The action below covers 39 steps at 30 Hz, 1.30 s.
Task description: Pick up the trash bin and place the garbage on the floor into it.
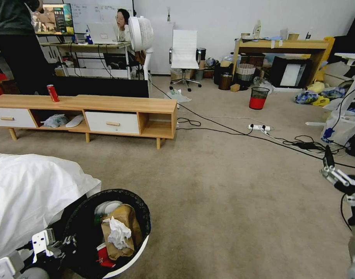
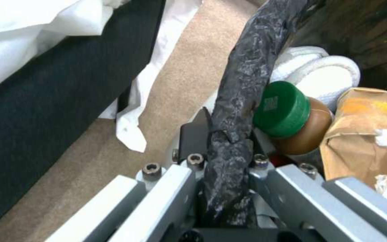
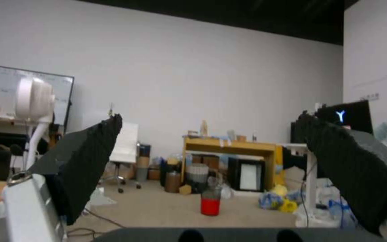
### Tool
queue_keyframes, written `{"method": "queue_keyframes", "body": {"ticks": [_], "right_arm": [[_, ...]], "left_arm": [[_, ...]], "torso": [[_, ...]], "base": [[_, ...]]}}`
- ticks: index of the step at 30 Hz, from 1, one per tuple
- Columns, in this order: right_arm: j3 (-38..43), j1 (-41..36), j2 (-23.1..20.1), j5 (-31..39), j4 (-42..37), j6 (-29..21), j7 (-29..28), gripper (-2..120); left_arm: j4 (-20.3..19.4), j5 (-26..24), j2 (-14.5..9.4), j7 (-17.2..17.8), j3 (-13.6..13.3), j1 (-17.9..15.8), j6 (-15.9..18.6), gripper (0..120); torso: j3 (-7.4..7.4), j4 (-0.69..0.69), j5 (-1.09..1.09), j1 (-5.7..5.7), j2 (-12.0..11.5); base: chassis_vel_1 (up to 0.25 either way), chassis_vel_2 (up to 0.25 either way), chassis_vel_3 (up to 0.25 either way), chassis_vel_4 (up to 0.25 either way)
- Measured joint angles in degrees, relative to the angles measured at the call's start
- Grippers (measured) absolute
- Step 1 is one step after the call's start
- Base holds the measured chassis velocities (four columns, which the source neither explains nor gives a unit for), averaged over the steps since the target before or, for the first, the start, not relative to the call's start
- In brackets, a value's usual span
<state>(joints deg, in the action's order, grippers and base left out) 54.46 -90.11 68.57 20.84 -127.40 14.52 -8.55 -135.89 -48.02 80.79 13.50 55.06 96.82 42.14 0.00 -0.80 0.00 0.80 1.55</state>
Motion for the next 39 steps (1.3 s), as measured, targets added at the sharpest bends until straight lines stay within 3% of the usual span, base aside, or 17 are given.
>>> {"method": "queue_keyframes", "body": {"ticks": [12, 22, 39], "right_arm": [[-0.60, -3.79, 2.98, -5.43, -0.31, 1.11, 0.12, 100], [-13.14, -5.88, 5.99, -10.83, 0.63, -1.76, -1.55, 100], [-15.26, -4.66, 3.91, -7.88, 0.26, -5.28, -1.53, 100]], "left_arm": [[0.14, 0.04, 0.21, -0.37, -0.50, -0.57, 0.00, 2], [0.23, 0.18, 0.36, -0.67, -1.11, -1.48, 0.00, 2], [0.55, 0.44, 0.50, -1.21, -1.31, -1.79, 0.00, 2]], "torso": [[0.00, 0.01, -0.01, 0.00, 0.00], [0.00, 0.01, 0.00, 0.00, 0.00], [0.00, 0.01, 0.00, 0.00, 0.00]], "base": [[0.000, 0.000, 0.000, 0.000], [0.000, 0.000, 0.000, 0.000], [0.000, 0.000, 0.000, 0.000]]}}
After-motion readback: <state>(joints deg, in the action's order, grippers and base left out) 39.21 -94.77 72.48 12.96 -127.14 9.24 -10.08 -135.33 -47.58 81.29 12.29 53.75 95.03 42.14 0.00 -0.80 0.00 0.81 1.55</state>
